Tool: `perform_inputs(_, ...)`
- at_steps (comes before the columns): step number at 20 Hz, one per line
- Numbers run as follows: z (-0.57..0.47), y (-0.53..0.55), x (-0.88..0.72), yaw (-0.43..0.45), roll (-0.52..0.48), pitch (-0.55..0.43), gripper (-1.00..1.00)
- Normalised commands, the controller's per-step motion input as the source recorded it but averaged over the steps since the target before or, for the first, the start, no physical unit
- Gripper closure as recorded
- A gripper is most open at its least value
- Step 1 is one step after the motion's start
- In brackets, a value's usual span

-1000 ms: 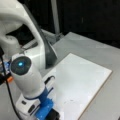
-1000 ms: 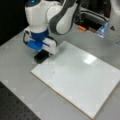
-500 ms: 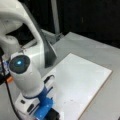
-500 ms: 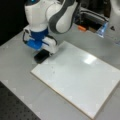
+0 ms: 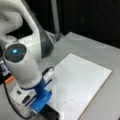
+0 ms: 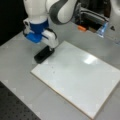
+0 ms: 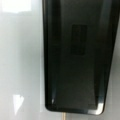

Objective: Erasing curve lines

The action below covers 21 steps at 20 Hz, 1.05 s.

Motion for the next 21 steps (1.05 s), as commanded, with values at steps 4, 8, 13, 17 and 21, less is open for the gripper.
perform_inputs(4, 0.16, 0.50, -0.11, -0.008, -0.104, 0.075, -1.00)
perform_inputs(8, 0.05, 0.45, -0.14, -0.021, -0.082, 0.008, -1.00)
perform_inputs(13, -0.03, 0.29, -0.21, -0.012, -0.046, -0.047, -1.00)
perform_inputs(17, -0.07, 0.15, -0.25, 0.016, -0.008, -0.081, -1.00)
perform_inputs(21, -0.08, 0.17, -0.20, -0.002, -0.105, -0.053, -1.00)
